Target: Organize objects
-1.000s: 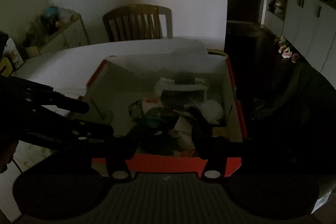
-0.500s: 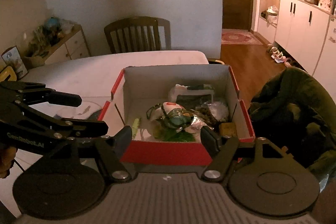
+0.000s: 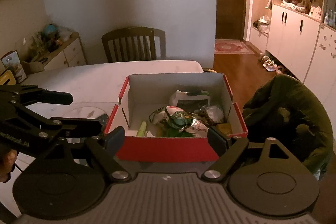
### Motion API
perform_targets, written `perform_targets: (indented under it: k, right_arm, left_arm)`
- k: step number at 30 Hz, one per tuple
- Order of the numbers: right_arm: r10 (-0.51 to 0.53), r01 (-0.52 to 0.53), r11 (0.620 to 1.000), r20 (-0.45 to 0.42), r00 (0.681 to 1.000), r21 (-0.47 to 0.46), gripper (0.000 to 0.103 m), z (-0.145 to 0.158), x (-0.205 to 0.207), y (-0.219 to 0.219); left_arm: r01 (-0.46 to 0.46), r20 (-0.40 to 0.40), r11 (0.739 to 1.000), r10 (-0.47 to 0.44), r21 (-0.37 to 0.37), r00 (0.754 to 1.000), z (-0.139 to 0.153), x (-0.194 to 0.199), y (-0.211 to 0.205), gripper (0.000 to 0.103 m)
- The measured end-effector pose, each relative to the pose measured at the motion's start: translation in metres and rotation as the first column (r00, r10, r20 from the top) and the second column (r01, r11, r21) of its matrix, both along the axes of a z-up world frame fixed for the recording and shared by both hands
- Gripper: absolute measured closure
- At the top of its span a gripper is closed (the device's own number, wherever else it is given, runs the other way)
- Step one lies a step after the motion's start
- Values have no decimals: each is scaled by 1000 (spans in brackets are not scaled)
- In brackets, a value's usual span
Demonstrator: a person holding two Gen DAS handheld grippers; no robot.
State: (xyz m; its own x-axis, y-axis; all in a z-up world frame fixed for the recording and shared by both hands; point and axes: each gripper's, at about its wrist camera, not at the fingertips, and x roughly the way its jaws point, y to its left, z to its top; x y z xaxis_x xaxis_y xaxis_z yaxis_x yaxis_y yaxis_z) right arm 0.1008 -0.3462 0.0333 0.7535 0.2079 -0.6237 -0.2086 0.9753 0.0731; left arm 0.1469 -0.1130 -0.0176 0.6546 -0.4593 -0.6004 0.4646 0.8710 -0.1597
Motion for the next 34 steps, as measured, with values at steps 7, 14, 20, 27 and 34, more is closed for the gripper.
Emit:
perform_targets:
  k: [7,14,20,27,34]
  right_arm:
    - [-25,25,1000,24,999,-16,17,4,-13,1]
    - [-51,51,999,22,998,-6,17,5,-18,-2]
    - [-61,61,998,10,998,-2,17,4,-19,-3]
    - [-64,64,998,-6,998,0,17,0,-16,-3]
    - [-62,62,998,-12,998,-7,17,-1,-12,-3]
  left_arm:
    - [7,13,1000,-7,3,1000,-3,-5,0,0]
    - [15,21,1000,-15,1,1000,-6,-4,1,0]
    - [-1,22,1000,1,4,1000,-8,-1,2,0]
    - [-14,-9,1000,14,-6,1000,-13,6,5,0]
    - [-11,-19,1000,11,-5,1000,-14,9,4,0]
